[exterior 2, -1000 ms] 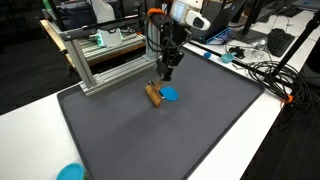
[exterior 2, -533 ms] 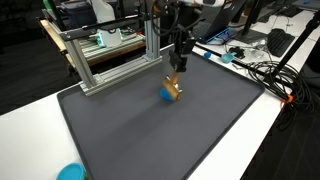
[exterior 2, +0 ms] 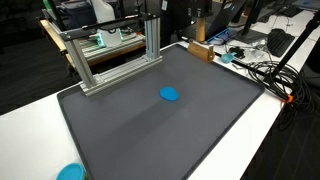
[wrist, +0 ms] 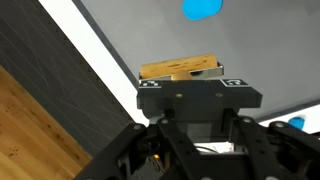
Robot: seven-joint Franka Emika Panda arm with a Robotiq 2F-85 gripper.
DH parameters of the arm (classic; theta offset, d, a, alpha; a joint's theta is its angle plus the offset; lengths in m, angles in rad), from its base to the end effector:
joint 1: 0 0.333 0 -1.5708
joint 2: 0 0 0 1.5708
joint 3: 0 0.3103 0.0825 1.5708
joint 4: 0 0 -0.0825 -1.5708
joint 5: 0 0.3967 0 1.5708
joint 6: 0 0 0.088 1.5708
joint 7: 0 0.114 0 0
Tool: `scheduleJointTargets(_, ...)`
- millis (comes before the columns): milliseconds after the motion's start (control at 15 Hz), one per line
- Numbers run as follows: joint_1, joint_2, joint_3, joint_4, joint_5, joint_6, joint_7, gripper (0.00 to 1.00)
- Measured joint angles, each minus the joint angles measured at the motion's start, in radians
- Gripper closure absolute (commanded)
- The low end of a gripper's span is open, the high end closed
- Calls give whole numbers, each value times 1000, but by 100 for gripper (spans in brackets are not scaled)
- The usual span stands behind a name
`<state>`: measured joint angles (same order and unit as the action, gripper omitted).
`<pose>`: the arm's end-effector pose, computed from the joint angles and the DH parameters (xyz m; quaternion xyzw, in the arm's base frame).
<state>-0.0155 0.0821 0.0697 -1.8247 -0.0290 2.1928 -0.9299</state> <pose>0.6252 0.0316 0.4982 0.8694 0.4730 0.1249 0.0696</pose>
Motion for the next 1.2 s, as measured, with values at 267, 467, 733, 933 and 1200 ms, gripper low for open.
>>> scheduleJointTargets(267, 6, -78, 0, -86, 35, 3, 84, 78)
scheduleJointTargets(467, 31, -155, 1, -216, 35, 93, 210, 53)
scheduleJointTargets(733, 44, -202, 1, -283, 34, 125, 237, 78)
scheduleJointTargets(933, 43, -204, -2, -283, -28, 98, 414, 78)
scheduleJointTargets(1200, 45, -281, 2, -283, -85, -85, 664, 78)
